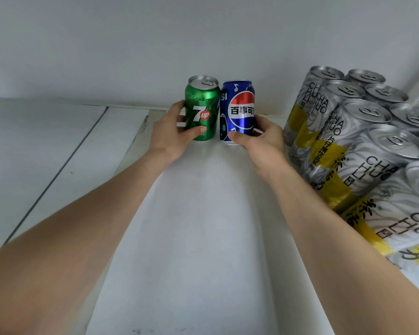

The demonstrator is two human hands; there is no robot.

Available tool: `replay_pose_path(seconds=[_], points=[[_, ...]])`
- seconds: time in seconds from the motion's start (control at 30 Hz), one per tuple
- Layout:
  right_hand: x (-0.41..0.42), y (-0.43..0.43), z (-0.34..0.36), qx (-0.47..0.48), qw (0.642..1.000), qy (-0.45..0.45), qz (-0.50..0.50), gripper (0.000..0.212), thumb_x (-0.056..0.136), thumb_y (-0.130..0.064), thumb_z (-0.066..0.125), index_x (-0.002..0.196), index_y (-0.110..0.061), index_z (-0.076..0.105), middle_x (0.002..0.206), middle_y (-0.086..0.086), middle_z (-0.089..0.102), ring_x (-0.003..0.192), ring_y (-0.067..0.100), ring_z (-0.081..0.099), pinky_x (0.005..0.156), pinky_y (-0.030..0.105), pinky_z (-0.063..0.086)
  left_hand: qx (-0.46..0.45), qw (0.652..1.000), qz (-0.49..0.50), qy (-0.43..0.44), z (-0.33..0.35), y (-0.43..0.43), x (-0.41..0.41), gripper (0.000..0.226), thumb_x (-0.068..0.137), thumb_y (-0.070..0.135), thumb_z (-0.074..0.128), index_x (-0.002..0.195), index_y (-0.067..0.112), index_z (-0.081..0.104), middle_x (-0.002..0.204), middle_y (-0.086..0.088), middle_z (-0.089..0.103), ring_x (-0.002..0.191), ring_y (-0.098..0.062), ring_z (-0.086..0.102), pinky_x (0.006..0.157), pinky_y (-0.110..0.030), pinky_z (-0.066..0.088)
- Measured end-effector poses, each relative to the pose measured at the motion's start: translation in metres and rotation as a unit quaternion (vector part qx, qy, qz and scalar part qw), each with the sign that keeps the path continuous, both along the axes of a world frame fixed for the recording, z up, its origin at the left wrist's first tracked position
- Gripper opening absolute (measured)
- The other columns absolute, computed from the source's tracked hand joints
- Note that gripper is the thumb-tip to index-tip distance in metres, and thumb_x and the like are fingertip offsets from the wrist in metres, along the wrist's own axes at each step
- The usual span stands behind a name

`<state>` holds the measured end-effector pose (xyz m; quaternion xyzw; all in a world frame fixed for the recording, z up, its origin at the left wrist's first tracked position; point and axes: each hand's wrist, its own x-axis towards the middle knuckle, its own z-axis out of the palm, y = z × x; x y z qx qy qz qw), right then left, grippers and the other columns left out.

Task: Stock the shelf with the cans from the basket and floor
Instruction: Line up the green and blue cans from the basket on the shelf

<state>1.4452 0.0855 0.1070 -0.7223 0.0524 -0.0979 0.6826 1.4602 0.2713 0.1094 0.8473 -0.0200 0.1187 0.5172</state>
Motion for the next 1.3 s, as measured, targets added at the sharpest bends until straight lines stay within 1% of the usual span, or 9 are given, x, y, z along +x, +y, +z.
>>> replay_pose_path(seconds=[0.17, 0.3, 0.43, 0.57, 0.77, 0.93, 1.13, 1.23, 1.3], points=[[0.005, 0.001, 0.004, -0.045, 0.999, -0.013, 0.005, 0.066, 0.068, -0.001, 0.084, 0.126, -0.014, 0.056, 0.106, -0.011, 0.062, 0.096, 0.009, 0.064, 0.084, 0.023, 0.053, 0.01, 1.0, -0.002, -0.002, 0.001, 0.0, 0.003, 0.069, 0.077, 0.029, 0.077, 0.137, 0.028, 0.045, 0.119, -0.005, 0.063, 0.093, -0.013, 0.062, 0.091, -0.027, 0.049], [0.012, 0.002, 0.005, -0.081, 0.997, -0.008, 0.0, 0.077, 0.065, -0.003, 0.087, 0.131, -0.011, 0.049, 0.113, -0.009, 0.057, 0.098, 0.008, 0.058, 0.077, 0.015, 0.048, 0.015, 1.0, -0.018, 0.006, 0.002, 0.002, 0.006, 0.07, 0.078, 0.029, 0.076, 0.139, 0.027, 0.042, 0.123, -0.006, 0.062, 0.096, -0.014, 0.062, 0.095, -0.032, 0.05], [0.016, 0.003, 0.003, -0.102, 0.995, -0.011, -0.01, 0.075, 0.064, -0.003, 0.087, 0.127, -0.011, 0.048, 0.11, -0.009, 0.056, 0.101, 0.011, 0.058, 0.082, 0.019, 0.048, 0.015, 1.0, -0.019, 0.004, 0.002, 0.001, 0.007, 0.07, 0.079, 0.028, 0.075, 0.14, 0.025, 0.041, 0.124, -0.008, 0.062, 0.101, -0.016, 0.063, 0.096, -0.033, 0.049], [0.015, 0.004, 0.002, -0.112, 0.994, -0.014, -0.013, 0.073, 0.065, -0.004, 0.086, 0.127, -0.012, 0.047, 0.107, -0.011, 0.054, 0.099, 0.009, 0.056, 0.074, 0.014, 0.046, 0.016, 1.0, -0.021, 0.008, 0.001, 0.001, 0.005, 0.07, 0.08, 0.029, 0.075, 0.141, 0.026, 0.04, 0.125, -0.008, 0.061, 0.1, -0.015, 0.062, 0.097, -0.034, 0.049], [0.009, 0.006, 0.002, -0.13, 0.991, -0.009, -0.01, 0.07, 0.072, -0.006, 0.082, 0.131, -0.014, 0.047, 0.126, -0.001, 0.06, 0.104, 0.009, 0.054, 0.087, 0.022, 0.046, 0.031, 0.999, -0.022, 0.011, 0.002, 0.002, 0.0, 0.071, 0.081, 0.031, 0.073, 0.143, 0.025, 0.038, 0.129, -0.007, 0.06, 0.102, -0.014, 0.06, 0.098, -0.035, 0.048], [0.001, 0.012, 0.008, -0.161, 0.987, -0.02, -0.009, 0.069, 0.076, -0.015, 0.081, 0.135, -0.015, 0.045, 0.129, -0.001, 0.06, 0.105, 0.008, 0.053, 0.085, 0.021, 0.042, 0.116, 0.993, 0.002, 0.0, 0.001, 0.003, -0.005, 0.069, 0.086, 0.041, 0.064, 0.146, 0.028, 0.032, 0.135, -0.01, 0.055, 0.124, -0.025, 0.051, 0.102, -0.041, 0.042], [-0.027, 0.013, 0.011, -0.245, 0.967, -0.064, -0.029, 0.073, 0.082, -0.024, 0.076, 0.143, -0.017, 0.038, 0.14, 0.002, 0.051, 0.126, 0.018, 0.049, 0.092, 0.024, 0.036, 0.279, 0.959, 0.051, -0.017, -0.002, 0.012, -0.036, 0.072, 0.092, 0.057, 0.043, 0.15, 0.021, 0.022, 0.154, -0.007, 0.031, 0.142, -0.027, 0.026, 0.114, -0.047, 0.025], [-0.051, 0.013, 0.013, -0.335, 0.939, -0.073, -0.033, 0.076, 0.087, -0.033, 0.068, 0.149, -0.016, 0.028, 0.149, 0.005, 0.042, 0.134, 0.024, 0.042, 0.102, 0.036, 0.038, 0.343, 0.937, 0.07, -0.02, -0.002, 0.02, -0.063, 0.071, 0.093, 0.059, 0.037, 0.151, 0.022, 0.02, 0.157, -0.007, 0.025, 0.145, -0.026, 0.018, 0.115, -0.053, 0.018], [-0.069, 0.013, 0.015, -0.412, 0.908, -0.068, -0.028, 0.077, 0.091, -0.038, 0.061, 0.153, -0.014, 0.021, 0.155, 0.009, 0.034, 0.139, 0.028, 0.035, 0.109, 0.044, 0.036, 0.369, 0.926, 0.074, -0.022, -0.001, 0.025, -0.084, 0.069, 0.093, 0.059, 0.034, 0.151, 0.024, 0.019, 0.157, -0.008, 0.024, 0.146, -0.027, 0.016, 0.115, -0.055, 0.014]])
